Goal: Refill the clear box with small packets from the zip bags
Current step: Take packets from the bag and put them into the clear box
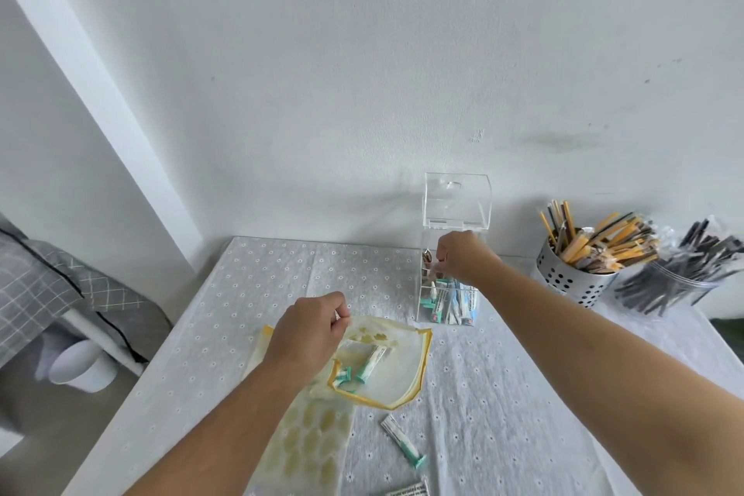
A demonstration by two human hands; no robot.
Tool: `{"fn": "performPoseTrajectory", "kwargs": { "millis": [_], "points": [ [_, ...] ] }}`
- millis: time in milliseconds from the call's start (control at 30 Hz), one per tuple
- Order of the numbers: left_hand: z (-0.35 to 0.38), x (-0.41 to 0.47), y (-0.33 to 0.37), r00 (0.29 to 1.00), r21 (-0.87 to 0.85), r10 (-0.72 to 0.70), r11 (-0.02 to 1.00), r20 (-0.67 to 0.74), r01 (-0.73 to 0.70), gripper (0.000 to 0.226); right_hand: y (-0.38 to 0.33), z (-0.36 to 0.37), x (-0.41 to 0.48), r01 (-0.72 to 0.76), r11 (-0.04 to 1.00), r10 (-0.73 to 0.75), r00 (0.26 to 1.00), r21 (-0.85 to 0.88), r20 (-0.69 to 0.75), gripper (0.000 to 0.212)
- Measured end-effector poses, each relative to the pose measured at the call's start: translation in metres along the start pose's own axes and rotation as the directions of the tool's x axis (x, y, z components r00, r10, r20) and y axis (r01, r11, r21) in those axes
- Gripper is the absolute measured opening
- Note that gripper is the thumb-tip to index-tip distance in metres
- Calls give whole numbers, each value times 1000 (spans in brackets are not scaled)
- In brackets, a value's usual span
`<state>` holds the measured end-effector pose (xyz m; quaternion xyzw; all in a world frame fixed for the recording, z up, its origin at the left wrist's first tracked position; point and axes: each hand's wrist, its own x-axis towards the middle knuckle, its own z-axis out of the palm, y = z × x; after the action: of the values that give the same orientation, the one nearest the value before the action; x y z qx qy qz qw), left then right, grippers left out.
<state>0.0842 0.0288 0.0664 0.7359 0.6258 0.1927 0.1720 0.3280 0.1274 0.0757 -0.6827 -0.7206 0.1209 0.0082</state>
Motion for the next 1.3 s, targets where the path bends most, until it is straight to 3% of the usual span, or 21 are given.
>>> {"fn": "performPoseTrajectory", "kwargs": {
  "millis": [233,400,567,833,1033,1167,1300],
  "points": [
    [-3,-4,3,1000,-26,-12,1000,-10,12,8,-10,-14,-42,78,939,-41,993,335,-115,12],
    [-4,-9,6,999,-47,-26,999,-20,25,8,-51,-10,-103,248,817,-251,966,521,-66,4],
    [-1,-18,7,999,-74,-1,997,-48,-2,11,-85,37,-126,361,870,-432,886,336,167,18],
    [2,-39,4,997,-124,80,989,-24,-82,9,-104,121,-70,246,966,-255,861,78,440,46],
    [3,-44,-7,998,-136,62,989,-3,-62,8,-115,149,-68,223,972,-236,883,79,405,49],
    [2,-46,-9,997,-132,70,989,-21,-72,7,-119,152,-70,294,955,-283,896,18,344,27],
    [0,-45,-9,996,-127,83,988,-27,-85,6,-118,145,-68,258,952,-301,887,163,350,28]
  ]
}}
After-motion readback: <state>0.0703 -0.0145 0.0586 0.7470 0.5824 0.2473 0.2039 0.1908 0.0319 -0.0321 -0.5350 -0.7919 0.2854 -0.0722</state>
